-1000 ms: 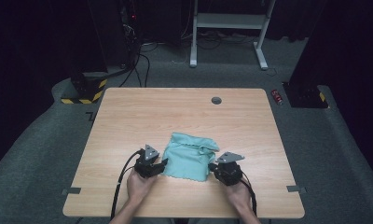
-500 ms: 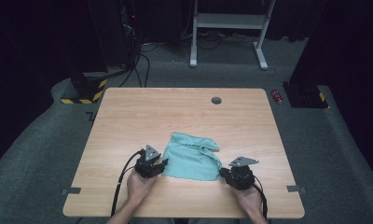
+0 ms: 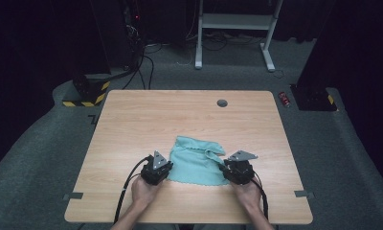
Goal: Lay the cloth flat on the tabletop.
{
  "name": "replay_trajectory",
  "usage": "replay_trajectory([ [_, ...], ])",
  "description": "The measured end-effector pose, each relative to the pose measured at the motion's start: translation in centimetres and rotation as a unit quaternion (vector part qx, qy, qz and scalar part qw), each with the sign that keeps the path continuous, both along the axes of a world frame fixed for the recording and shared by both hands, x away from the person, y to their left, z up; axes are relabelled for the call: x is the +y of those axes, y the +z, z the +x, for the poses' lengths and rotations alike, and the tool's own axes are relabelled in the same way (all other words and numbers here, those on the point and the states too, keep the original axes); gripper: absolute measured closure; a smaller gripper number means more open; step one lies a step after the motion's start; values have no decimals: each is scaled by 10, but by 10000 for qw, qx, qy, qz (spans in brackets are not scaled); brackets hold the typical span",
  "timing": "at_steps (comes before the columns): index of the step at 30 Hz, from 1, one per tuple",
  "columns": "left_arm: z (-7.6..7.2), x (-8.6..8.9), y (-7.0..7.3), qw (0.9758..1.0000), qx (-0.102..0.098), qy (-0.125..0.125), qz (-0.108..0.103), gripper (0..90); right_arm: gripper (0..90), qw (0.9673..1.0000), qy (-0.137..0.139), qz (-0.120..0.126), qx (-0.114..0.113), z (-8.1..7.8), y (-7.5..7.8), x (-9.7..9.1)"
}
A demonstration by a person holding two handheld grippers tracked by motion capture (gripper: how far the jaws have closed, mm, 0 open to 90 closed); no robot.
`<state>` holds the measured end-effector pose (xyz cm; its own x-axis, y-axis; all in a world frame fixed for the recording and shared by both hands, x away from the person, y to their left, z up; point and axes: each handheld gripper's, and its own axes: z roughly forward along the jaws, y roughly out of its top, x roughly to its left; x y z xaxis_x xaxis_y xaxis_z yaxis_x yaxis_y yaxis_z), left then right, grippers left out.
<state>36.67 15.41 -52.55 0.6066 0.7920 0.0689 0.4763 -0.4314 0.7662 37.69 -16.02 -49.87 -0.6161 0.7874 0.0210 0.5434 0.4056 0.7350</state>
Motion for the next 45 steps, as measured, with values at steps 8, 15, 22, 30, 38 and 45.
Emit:
replay_trajectory([
  [8,3,1,1,9998,151,3,-111,894,899,9993,43,-377,-65,7,-5,5],
  [15,-3,3,4,9995,301,-10,-133,899,900,9997,-45,-258,-34,10,-1,-5],
  [22,-17,10,3,9989,372,11,-288,898,900,9996,-77,-255,5,11,-1,-12],
  [30,-22,11,4,9989,421,66,-208,896,875,9995,-66,-246,164,14,-4,-12],
  [38,-9,9,7,9980,384,322,-387,672,687,9993,358,1,-67,14,12,9],
  [45,19,7,4,9940,411,885,-497,505,685,9983,557,-145,10,31,5,37],
])
